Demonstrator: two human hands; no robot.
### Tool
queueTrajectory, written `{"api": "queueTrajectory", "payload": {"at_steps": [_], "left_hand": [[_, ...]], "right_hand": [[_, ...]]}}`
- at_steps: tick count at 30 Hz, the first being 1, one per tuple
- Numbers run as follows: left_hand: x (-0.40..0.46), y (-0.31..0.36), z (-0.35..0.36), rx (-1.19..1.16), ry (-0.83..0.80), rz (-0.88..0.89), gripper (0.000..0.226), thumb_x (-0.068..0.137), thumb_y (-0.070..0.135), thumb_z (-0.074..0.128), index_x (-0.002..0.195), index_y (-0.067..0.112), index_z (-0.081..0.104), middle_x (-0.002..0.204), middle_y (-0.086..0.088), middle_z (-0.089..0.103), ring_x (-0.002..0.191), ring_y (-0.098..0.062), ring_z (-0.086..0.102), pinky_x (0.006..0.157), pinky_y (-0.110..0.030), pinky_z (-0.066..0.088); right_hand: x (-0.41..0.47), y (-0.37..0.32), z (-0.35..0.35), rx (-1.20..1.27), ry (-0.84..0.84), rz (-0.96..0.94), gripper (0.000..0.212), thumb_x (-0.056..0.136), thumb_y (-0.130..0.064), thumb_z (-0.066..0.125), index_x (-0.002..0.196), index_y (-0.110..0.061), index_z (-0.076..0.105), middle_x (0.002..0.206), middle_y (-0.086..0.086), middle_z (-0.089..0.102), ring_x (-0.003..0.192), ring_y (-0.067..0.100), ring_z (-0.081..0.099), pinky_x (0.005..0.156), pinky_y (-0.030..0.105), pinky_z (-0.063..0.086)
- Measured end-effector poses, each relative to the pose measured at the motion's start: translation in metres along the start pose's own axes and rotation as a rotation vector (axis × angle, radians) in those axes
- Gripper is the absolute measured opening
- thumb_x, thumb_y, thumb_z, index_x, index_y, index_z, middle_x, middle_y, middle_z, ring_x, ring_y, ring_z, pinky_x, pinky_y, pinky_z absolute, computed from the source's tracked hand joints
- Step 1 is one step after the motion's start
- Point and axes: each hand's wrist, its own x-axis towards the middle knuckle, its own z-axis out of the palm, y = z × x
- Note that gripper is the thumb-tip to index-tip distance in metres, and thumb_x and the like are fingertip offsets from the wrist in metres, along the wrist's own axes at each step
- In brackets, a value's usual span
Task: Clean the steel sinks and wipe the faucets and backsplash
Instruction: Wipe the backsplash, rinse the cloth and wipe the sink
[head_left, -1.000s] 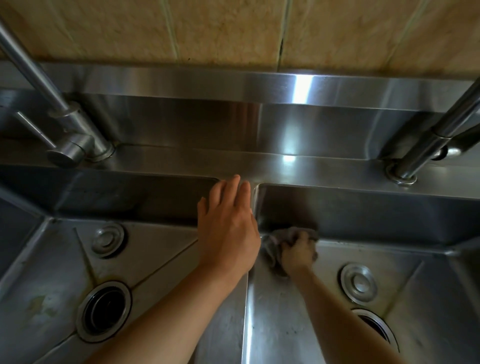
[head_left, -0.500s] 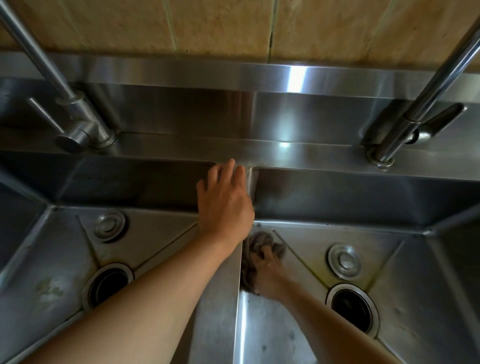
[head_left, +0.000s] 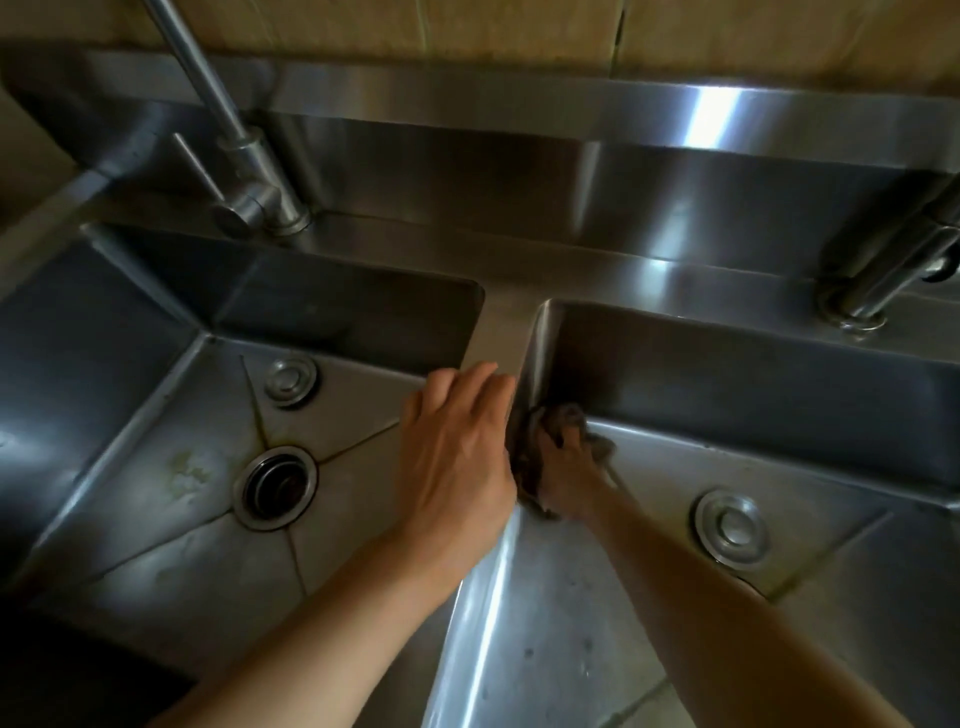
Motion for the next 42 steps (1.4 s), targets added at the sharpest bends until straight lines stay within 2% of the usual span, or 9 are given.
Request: {"api": "queueTrajectory", "payload": {"at_steps": [2, 8, 16, 20, 25, 32, 34, 37, 42], "left_hand": [[-0.012, -0.003, 0.005, 0.025, -0.004, -0.009, 0.055, 0.074, 0.017, 0.034, 0.122, 0.010, 0.060, 0.132, -0.004, 0.056, 0.106, -0.029, 0.052, 0.085, -0.040, 0.046], [-0.015, -0.004, 0.007, 0.070, -0.002, -0.028, 0.051, 0.081, 0.014, 0.038, 0.127, 0.010, 0.058, 0.137, -0.002, 0.054, 0.108, -0.027, 0.051, 0.086, -0.041, 0.046], [-0.017, 0.002, -0.003, 0.099, -0.077, -0.054, 0.054, 0.078, 0.019, 0.031, 0.124, 0.012, 0.060, 0.132, -0.002, 0.057, 0.113, -0.029, 0.053, 0.088, -0.046, 0.045], [-0.048, 0.005, -0.010, 0.087, -0.022, -0.039, 0.050, 0.071, 0.007, 0.048, 0.118, 0.011, 0.063, 0.128, -0.004, 0.059, 0.112, -0.028, 0.048, 0.089, -0.047, 0.044], [-0.084, 0.014, -0.015, 0.093, -0.005, -0.130, 0.052, 0.076, 0.009, 0.041, 0.123, 0.012, 0.062, 0.131, -0.002, 0.058, 0.107, -0.026, 0.051, 0.086, -0.040, 0.043], [-0.089, 0.024, -0.015, 0.131, -0.002, -0.208, 0.057, 0.071, -0.001, 0.046, 0.125, 0.011, 0.061, 0.132, -0.003, 0.058, 0.105, -0.030, 0.054, 0.084, -0.040, 0.042], [-0.089, 0.031, -0.016, 0.145, -0.016, -0.220, 0.059, 0.067, -0.005, 0.053, 0.124, 0.010, 0.061, 0.131, -0.005, 0.058, 0.105, -0.030, 0.051, 0.084, -0.041, 0.040], [-0.095, 0.042, -0.016, 0.151, -0.014, -0.162, 0.057, 0.071, 0.002, 0.036, 0.121, 0.009, 0.062, 0.129, -0.006, 0.059, 0.109, -0.027, 0.046, 0.087, -0.039, 0.032], [-0.108, 0.071, 0.001, 0.079, -0.054, 0.018, 0.047, 0.075, 0.004, 0.037, 0.110, 0.008, 0.068, 0.122, -0.007, 0.063, 0.110, -0.025, 0.047, 0.088, -0.040, 0.045]], "right_hand": [[0.017, 0.000, -0.001, 0.008, 0.046, 0.018, 0.074, 0.091, -0.040, 0.050, 0.152, -0.020, 0.012, 0.154, 0.020, 0.006, 0.140, 0.043, 0.018, 0.114, 0.053, 0.021], [-0.016, -0.014, 0.019, -0.095, 0.066, -0.074, 0.071, 0.092, -0.050, 0.048, 0.149, -0.017, 0.022, 0.148, 0.022, 0.017, 0.128, 0.043, 0.034, 0.109, 0.046, 0.027], [-0.118, -0.014, 0.059, -0.132, -0.219, -0.353, 0.060, 0.089, -0.035, 0.058, 0.141, -0.016, 0.033, 0.147, 0.018, 0.012, 0.130, 0.040, 0.029, 0.109, 0.041, 0.033], [-0.163, -0.016, 0.073, -0.199, -0.359, -0.540, 0.060, 0.090, -0.018, 0.055, 0.145, -0.016, 0.031, 0.150, 0.019, 0.012, 0.133, 0.041, 0.027, 0.112, 0.041, 0.026], [-0.189, -0.022, 0.092, -0.280, -0.521, -0.798, 0.055, 0.093, -0.020, 0.053, 0.144, -0.020, 0.034, 0.136, 0.025, 0.032, 0.118, 0.045, 0.038, 0.095, 0.051, 0.041], [-0.190, -0.007, 0.104, -0.269, -0.611, -0.800, 0.055, 0.090, -0.031, 0.058, 0.140, -0.022, 0.035, 0.145, 0.021, 0.024, 0.129, 0.048, 0.029, 0.099, 0.052, 0.041], [-0.202, 0.013, 0.100, -0.282, -0.613, -0.740, 0.056, 0.090, -0.039, 0.056, 0.140, -0.022, 0.037, 0.147, 0.016, 0.026, 0.132, 0.043, 0.032, 0.096, 0.042, 0.040], [-0.217, 0.035, 0.089, -0.279, -0.612, -0.745, 0.069, 0.088, -0.059, 0.051, 0.144, -0.021, 0.036, 0.148, 0.010, 0.033, 0.134, 0.034, 0.034, 0.100, 0.038, 0.034], [-0.241, 0.074, 0.079, -0.186, -0.658, -0.559, 0.049, 0.093, -0.020, 0.056, 0.140, -0.025, 0.044, 0.151, 0.008, 0.021, 0.136, 0.035, 0.025, 0.110, 0.042, 0.026]]}}
